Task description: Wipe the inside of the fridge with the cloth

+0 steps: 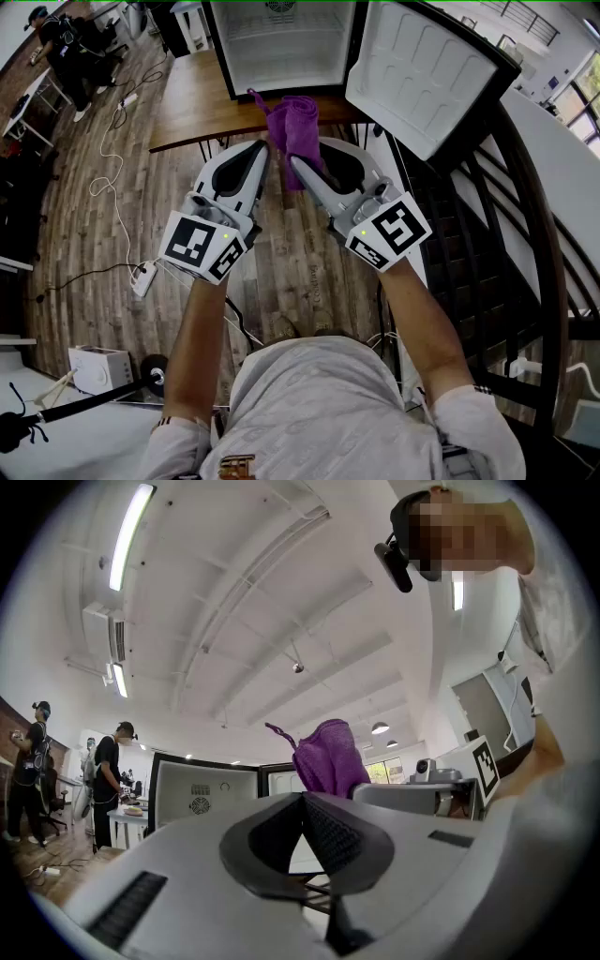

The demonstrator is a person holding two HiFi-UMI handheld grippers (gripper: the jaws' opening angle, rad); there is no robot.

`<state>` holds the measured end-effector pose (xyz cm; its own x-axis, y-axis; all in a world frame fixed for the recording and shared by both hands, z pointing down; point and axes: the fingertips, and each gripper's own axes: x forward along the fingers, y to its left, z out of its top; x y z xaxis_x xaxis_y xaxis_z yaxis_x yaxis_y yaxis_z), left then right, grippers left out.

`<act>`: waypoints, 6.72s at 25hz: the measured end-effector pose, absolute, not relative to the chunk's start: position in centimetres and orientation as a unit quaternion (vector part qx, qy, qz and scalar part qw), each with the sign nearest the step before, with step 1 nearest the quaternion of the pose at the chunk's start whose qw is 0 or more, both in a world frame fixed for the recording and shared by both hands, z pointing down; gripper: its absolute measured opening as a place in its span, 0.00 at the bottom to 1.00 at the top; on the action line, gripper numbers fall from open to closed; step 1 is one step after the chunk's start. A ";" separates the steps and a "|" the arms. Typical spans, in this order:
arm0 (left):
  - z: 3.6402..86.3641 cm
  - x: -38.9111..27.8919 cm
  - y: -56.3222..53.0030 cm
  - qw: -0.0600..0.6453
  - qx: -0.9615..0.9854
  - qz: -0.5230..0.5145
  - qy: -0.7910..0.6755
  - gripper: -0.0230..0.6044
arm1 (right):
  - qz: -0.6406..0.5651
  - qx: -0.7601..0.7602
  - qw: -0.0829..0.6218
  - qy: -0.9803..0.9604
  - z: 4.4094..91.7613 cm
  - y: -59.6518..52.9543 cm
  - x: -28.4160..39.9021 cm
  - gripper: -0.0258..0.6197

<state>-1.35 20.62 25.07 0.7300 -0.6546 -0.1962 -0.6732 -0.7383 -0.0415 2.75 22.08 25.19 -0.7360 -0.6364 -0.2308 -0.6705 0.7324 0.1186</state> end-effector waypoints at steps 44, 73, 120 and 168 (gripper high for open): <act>25.9 -2.7 1.3 0.089 -0.897 0.088 0.425 0.04 | 0.092 -0.317 0.071 0.941 25.9 3.4 2.7 0.21; 26.9 -9.2 -18.2 0.085 -0.898 0.068 0.426 0.04 | -0.032 -0.366 0.047 0.929 27.4 -21.1 -4.4 0.21; 26.5 -10.2 -25.4 0.091 -0.879 0.059 0.464 0.04 | -0.357 -0.283 0.115 0.883 26.5 -38.8 -10.2 0.21; 27.1 -9.7 -25.4 0.088 -0.887 0.053 0.451 0.04 | -0.402 -0.274 0.156 0.860 25.6 -36.6 -8.3 0.21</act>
<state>-9.71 -25.37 27.10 0.5885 -0.7899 -0.1725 -0.8083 -0.5787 -0.1082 -8.30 -36.61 25.64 -0.8016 -0.5958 -0.0485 -0.3451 0.5274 -0.7764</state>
